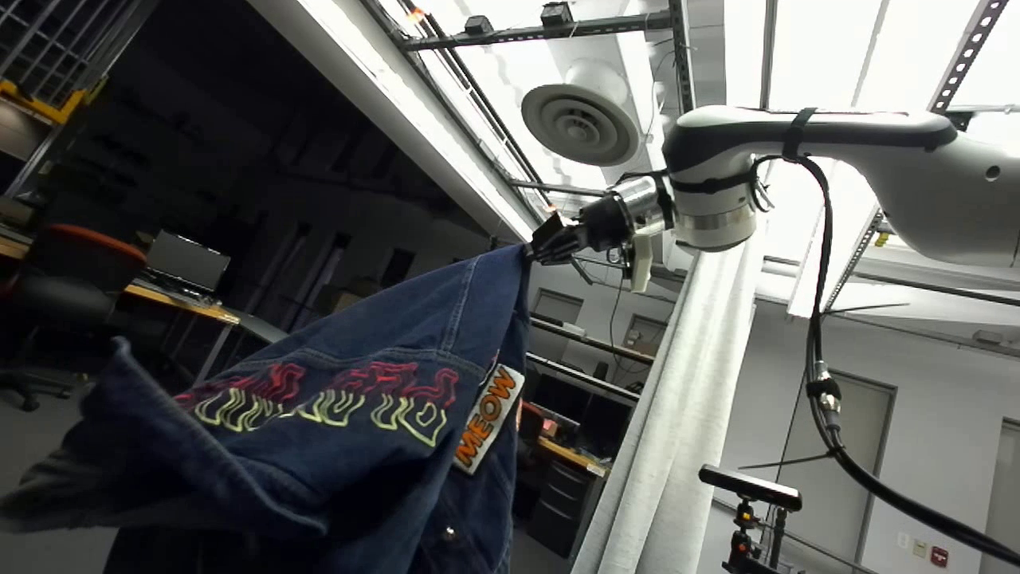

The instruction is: Put the denim jacket on the seat of the chair

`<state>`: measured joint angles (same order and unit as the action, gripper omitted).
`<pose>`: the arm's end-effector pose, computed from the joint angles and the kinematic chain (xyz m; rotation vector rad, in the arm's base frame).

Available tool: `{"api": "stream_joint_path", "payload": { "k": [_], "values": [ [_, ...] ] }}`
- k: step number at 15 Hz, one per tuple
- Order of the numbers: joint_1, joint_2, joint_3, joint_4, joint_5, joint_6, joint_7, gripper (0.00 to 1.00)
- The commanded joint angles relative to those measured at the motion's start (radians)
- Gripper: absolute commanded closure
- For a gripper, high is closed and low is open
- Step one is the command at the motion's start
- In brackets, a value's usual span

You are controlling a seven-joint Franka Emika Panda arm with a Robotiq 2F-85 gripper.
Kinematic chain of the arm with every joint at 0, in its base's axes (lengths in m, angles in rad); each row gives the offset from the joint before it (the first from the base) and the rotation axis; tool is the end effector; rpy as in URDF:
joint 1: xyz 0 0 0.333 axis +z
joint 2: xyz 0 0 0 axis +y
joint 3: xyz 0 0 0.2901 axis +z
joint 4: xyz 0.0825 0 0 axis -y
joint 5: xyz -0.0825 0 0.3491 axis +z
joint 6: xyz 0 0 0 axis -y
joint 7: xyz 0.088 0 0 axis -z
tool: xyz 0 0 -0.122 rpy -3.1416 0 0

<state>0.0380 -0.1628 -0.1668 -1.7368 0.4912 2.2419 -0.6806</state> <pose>0.5262 -0.0569 0.6768 -2.6691 -0.4975 -1.1403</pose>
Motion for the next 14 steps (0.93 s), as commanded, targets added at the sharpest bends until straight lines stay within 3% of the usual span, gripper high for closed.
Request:
{"api": "stream_joint_path", "payload": {
  "k": [1, 14],
  "values": [
    [-0.048, 0.021, -0.049, 0.092, 0.05, -0.054, -0.011, 0.99],
    [-0.033, -0.072, 0.045, -0.129, -0.134, -0.05, -0.11, 0.99]
  ]
}}
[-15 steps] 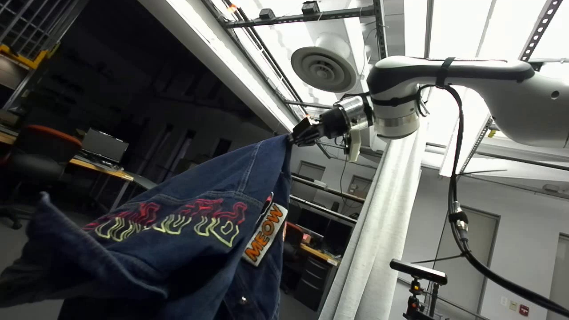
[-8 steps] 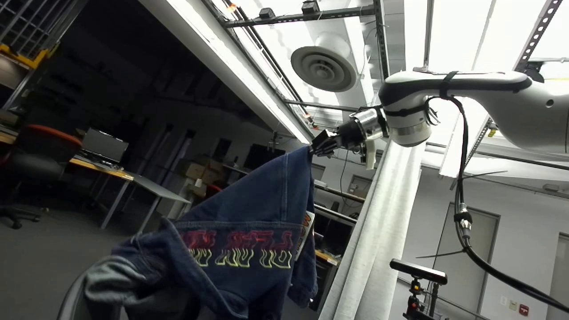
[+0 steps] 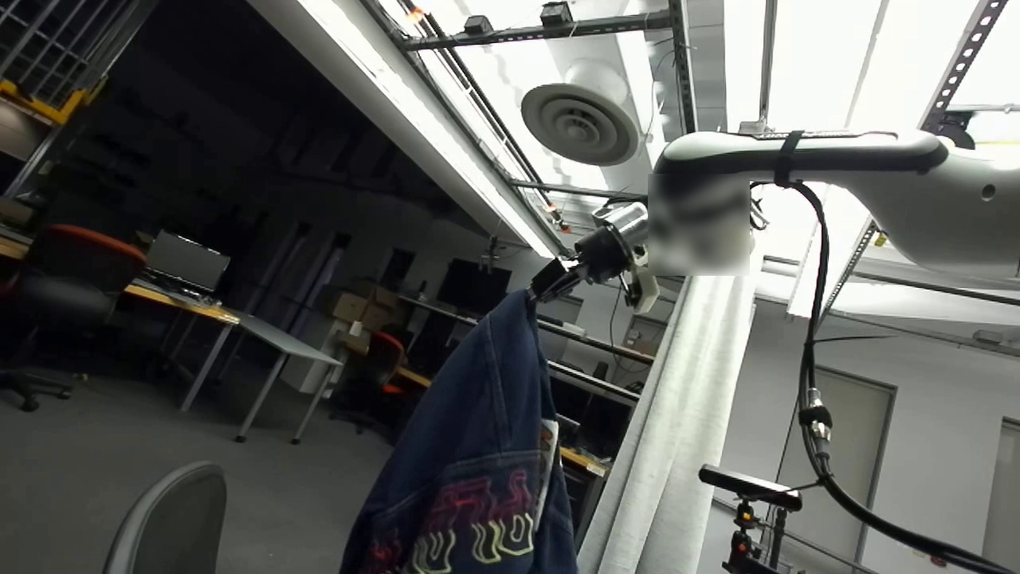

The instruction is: Put the denim jacket on the seat of the chair

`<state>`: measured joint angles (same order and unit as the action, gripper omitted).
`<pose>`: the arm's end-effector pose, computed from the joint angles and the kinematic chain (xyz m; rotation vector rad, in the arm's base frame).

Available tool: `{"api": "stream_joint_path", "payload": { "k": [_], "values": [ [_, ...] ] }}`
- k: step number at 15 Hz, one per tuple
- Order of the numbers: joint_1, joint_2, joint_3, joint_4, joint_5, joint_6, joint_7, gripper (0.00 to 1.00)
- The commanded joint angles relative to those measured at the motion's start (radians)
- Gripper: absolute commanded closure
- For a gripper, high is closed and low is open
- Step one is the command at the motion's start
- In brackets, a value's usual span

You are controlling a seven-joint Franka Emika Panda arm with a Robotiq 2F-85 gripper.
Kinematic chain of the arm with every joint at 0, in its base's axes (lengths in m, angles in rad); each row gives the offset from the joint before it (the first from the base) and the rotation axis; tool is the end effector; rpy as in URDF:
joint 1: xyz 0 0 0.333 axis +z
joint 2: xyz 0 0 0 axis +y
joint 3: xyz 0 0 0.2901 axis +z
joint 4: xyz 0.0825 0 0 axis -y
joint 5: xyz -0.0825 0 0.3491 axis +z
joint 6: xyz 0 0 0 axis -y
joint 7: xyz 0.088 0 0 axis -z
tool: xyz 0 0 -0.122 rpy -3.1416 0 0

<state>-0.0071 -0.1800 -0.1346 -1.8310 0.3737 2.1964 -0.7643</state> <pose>0.5194 -0.0627 0.6316 -2.7963 -0.6873 -0.9664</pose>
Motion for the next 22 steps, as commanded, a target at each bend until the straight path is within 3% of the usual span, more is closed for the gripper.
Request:
{"api": "stream_joint_path", "payload": {
  "k": [1, 10, 12, 21, 22],
  "values": [
    [0.014, -0.062, 0.016, -0.054, -0.019, -0.004, -0.029, 0.99],
    [0.009, -0.12, 0.01, -0.205, -0.057, -0.047, -0.027, 0.99],
    [0.01, -0.135, 0.009, -0.233, -0.081, -0.066, -0.028, 0.68],
    [0.026, -0.194, 0.006, -0.266, -0.104, -0.078, -0.028, 0.02],
    [0.029, -0.198, 0.007, -0.268, -0.103, -0.075, -0.029, 0.0]
  ]
}}
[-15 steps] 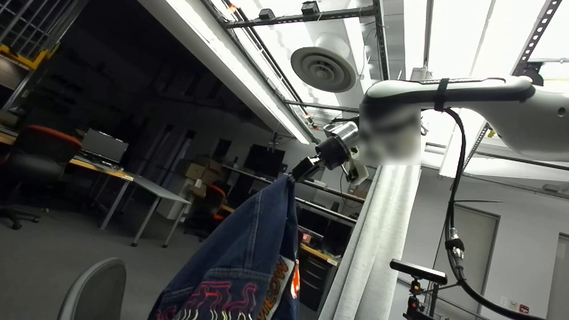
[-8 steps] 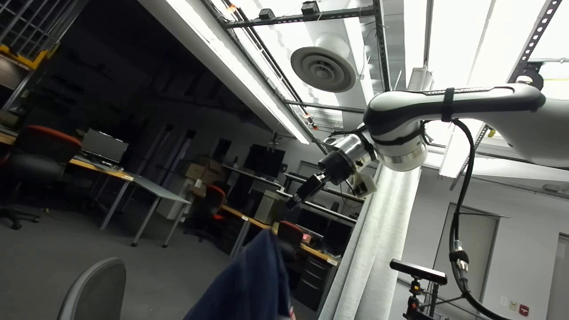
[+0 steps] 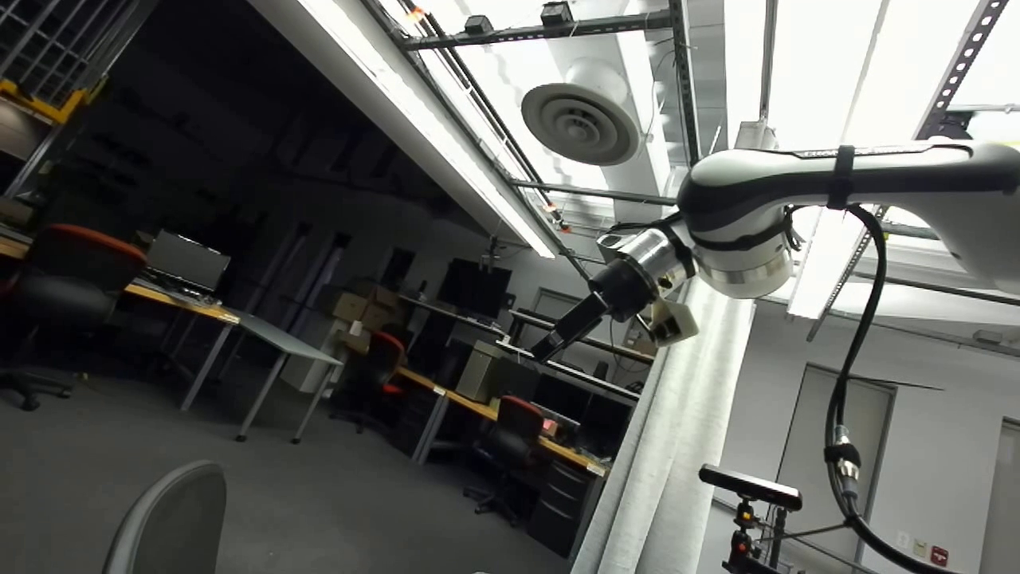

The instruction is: Put the denim jacket on the seat of the chair

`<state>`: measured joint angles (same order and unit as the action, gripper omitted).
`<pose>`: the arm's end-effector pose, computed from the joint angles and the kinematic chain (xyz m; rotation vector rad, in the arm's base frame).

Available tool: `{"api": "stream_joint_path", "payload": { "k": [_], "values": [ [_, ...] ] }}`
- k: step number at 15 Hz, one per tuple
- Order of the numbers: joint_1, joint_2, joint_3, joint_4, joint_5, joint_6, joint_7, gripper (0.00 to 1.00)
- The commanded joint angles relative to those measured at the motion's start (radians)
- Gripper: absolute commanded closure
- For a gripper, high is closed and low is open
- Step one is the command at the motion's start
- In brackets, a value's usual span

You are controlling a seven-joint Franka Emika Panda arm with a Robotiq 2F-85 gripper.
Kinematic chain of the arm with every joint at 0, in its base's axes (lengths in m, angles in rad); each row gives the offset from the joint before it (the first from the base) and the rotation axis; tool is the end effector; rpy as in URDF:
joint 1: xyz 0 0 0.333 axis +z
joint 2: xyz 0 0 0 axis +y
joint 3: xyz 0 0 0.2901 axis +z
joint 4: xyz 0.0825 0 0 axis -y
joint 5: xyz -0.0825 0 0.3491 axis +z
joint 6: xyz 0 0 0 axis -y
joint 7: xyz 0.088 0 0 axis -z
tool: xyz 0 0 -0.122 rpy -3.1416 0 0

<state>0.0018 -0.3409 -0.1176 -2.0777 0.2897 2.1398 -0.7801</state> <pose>0.4663 -0.0450 0.5816 -2.8287 -0.8067 -0.7379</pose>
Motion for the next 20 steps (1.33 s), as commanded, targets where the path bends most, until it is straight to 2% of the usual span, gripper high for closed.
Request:
{"api": "stream_joint_path", "payload": {
  "k": [1, 9, 11, 12, 20],
  "values": [
    [0.022, -0.04, -0.009, -0.023, -0.02, -0.016, -0.012, 0.0],
    [0.051, -0.076, -0.001, -0.061, -0.014, 0.017, -0.02, 0.0],
    [0.062, -0.097, 0.0, -0.081, -0.031, 0.004, -0.057, 0.0],
    [0.057, -0.048, -0.006, -0.035, -0.011, 0.0, -0.018, 0.0],
    [0.065, -0.071, -0.006, -0.063, -0.018, 0.001, -0.037, 0.0]
  ]
}}
